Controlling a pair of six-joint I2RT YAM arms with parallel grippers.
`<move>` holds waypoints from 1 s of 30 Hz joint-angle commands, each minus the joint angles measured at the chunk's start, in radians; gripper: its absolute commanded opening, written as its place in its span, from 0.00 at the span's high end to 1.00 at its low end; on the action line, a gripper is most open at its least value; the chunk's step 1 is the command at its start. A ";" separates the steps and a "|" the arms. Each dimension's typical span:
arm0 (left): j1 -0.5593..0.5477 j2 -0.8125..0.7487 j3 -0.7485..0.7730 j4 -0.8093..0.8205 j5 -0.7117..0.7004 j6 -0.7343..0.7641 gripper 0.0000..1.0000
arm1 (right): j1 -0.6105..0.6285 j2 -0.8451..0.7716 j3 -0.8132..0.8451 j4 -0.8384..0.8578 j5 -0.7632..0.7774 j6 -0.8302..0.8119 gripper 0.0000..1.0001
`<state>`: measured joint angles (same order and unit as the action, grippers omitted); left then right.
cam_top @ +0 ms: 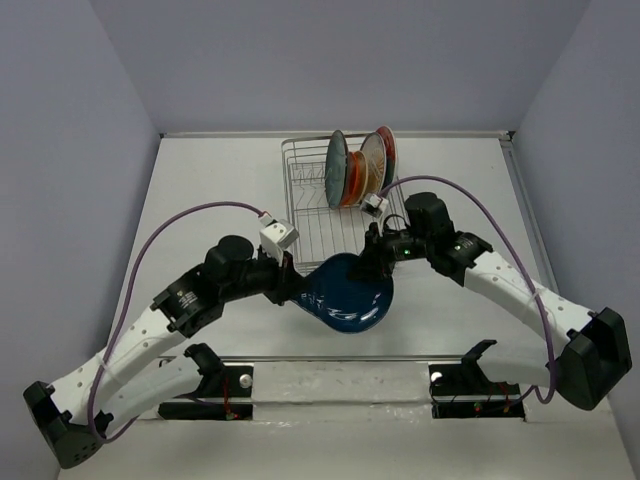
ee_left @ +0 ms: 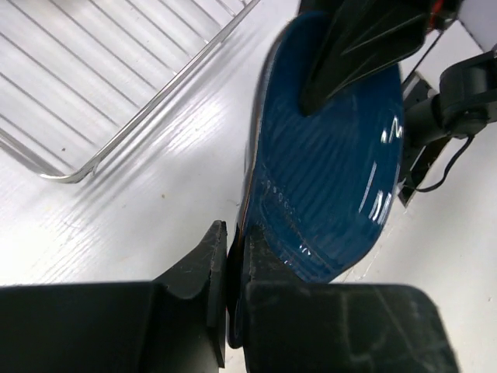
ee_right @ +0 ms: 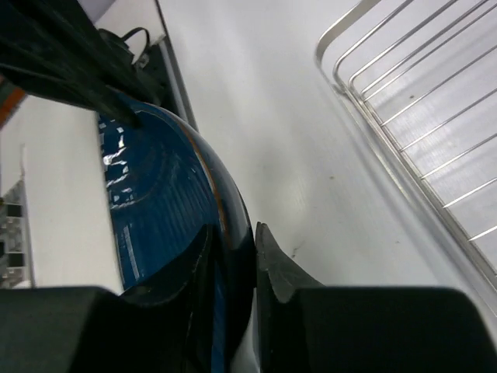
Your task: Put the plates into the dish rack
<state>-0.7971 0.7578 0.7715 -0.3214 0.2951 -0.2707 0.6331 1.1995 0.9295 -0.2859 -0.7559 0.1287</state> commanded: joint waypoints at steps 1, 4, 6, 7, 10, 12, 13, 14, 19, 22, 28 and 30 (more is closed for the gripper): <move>0.029 -0.025 0.100 0.176 -0.095 -0.031 0.94 | 0.046 -0.037 -0.027 0.195 -0.112 0.090 0.93; 0.036 -0.044 0.126 0.145 -0.235 -0.027 0.73 | 0.046 -0.028 0.008 0.221 -0.048 0.138 0.93; 0.038 -0.067 0.152 0.107 -0.342 -0.007 0.44 | 0.046 0.000 0.083 0.199 0.066 0.161 0.93; 0.038 -0.074 0.161 0.093 -0.382 0.002 0.35 | 0.046 0.015 0.118 0.185 0.108 0.175 0.93; 0.038 -0.109 0.190 0.022 -0.590 0.027 0.09 | 0.046 0.106 0.283 0.117 0.298 0.192 0.93; 0.038 -0.135 0.189 0.013 -0.686 0.036 0.01 | 0.046 0.178 0.392 0.110 0.422 0.210 0.93; 0.039 -0.168 0.172 0.009 -0.783 0.036 0.01 | 0.046 0.199 0.426 0.110 0.452 0.227 0.93; 0.038 -0.187 0.160 0.010 -0.830 0.036 0.01 | 0.046 0.221 0.458 0.108 0.478 0.236 0.93; 0.038 -0.313 -0.001 0.085 -0.956 0.044 0.01 | 0.046 0.366 0.671 0.102 0.799 0.273 0.93; 0.044 -0.313 -0.032 0.082 -0.933 0.050 0.01 | 0.046 0.486 0.797 0.099 0.987 0.284 0.93; 0.047 -0.301 -0.060 0.091 -0.837 0.038 0.01 | 0.112 0.690 1.051 0.031 1.387 0.218 0.93; 0.047 -0.313 -0.063 0.099 -0.815 0.041 0.01 | 0.132 0.761 1.144 0.030 1.527 0.180 0.93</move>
<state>-0.7567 0.4576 0.7105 -0.2832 -0.5465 -0.2363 0.7055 1.9217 1.8942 -0.3225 0.4244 0.3538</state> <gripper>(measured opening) 0.990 0.247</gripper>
